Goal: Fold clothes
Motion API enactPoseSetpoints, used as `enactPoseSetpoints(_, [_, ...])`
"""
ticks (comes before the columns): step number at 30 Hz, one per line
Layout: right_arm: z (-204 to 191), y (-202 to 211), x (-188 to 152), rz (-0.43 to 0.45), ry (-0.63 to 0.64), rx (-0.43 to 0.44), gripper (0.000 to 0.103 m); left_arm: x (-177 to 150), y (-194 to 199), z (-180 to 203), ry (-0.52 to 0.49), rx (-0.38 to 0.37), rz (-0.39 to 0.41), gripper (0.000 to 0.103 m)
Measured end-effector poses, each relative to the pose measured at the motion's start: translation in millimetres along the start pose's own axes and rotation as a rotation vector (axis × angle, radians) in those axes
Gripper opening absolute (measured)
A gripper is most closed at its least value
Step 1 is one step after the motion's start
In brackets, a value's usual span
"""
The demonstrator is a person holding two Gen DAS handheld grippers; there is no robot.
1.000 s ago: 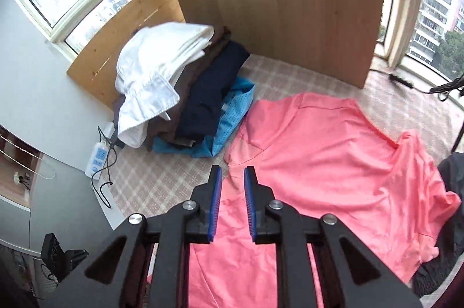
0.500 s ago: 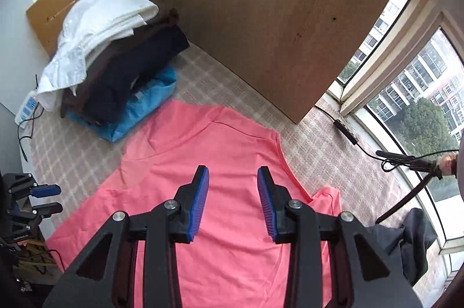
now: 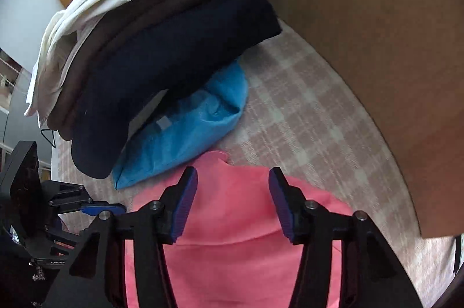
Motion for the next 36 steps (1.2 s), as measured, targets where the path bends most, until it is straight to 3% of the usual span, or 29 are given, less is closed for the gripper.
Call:
enactPoseSetpoints(4, [-16, -25, 8, -0.057, 0.056, 0.017, 0.05, 9, -3, 3, -0.011, 0.013, 0.022, 0.03])
enactPoseSetpoints(6, [-23, -26, 6, -0.062, 0.08, -0.008, 0.027, 12, -4, 6, -0.032, 0.034, 0.037, 0.028])
enactPoseSetpoints(7, [-25, -25, 3, -0.067, 0.089, -0.019, 0.004, 12, -5, 9, -0.054, 0.042, 0.042, 0.014])
enactPoseSetpoints(8, [-27, -16, -1, -0.043, 0.095, -0.037, 0.003, 11, -6, 13, -0.075, 0.048, 0.047, 0.006])
enactPoseSetpoints(10, [-31, 11, -18, 0.03, 0.13, -0.075, 0.003, 6, 1, 27, -0.118, 0.014, 0.044, 0.002])
enactPoseSetpoints(12, [-34, 54, -60, 0.132, 0.203, -0.096, 0.003, -12, 22, 49, -0.218, -0.105, 0.038, 0.004])
enactPoseSetpoints(13, [-29, 70, -87, 0.133, 0.234, -0.115, 0.01, -22, 33, 59, -0.266, -0.155, 0.038, 0.012])
enactPoseSetpoints(14, [-21, 79, -111, 0.09, 0.248, -0.103, 0.025, -30, 43, 64, -0.298, -0.155, 0.049, 0.019])
enactPoseSetpoints(15, [-10, 83, -127, 0.057, 0.201, -0.121, 0.036, -38, 52, 67, -0.328, -0.152, 0.061, 0.037])
enactPoseSetpoints(16, [1, 88, -143, 0.025, 0.153, -0.14, 0.057, -42, 56, 68, -0.344, -0.139, 0.075, 0.039])
enactPoseSetpoints(17, [14, 91, -151, 0.019, 0.071, -0.17, 0.061, -44, 60, 69, -0.36, -0.125, 0.088, 0.039])
enactPoseSetpoints(22, [42, 101, -158, 0.107, -0.091, -0.053, 0.061, -32, 38, 81, -0.445, -0.026, 0.085, 0.04])
enactPoseSetpoints(27, [50, 57, -136, 0.024, -0.118, -0.066, 0.061, -34, 11, 98, -0.578, 0.077, 0.084, 0.041])
enactPoseSetpoints(31, [72, 32, -117, 0.003, -0.231, 0.01, 0.06, -34, -6, 105, -0.633, 0.094, 0.07, 0.041])
enactPoseSetpoints(33, [74, 22, -109, -0.005, -0.237, 0.015, 0.038, -34, -11, 104, -0.64, 0.078, 0.066, 0.036])
enactPoseSetpoints(34, [71, 19, -106, -0.012, -0.215, -0.025, 0.01, -35, -13, 104, -0.646, 0.054, 0.054, 0.026])
enactPoseSetpoints(35, [69, 17, -103, -0.017, -0.194, -0.064, 0.004, -36, -16, 104, -0.648, 0.02, 0.026, 0.024])
enactPoseSetpoints(36, [69, 19, -100, 0.002, -0.201, -0.091, 0.004, -39, -19, 104, -0.645, -0.019, -0.007, 0.024])
Point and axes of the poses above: each gripper's, at about its wrist camera, not at the fingertips, and y roughly against the way its jaws point, z to its right, x to its top, the point moved 4 cm from there along -y, roughly the way its jaws point, and after that the axes turned 10 degrees about -z, right-handed, at the moved point
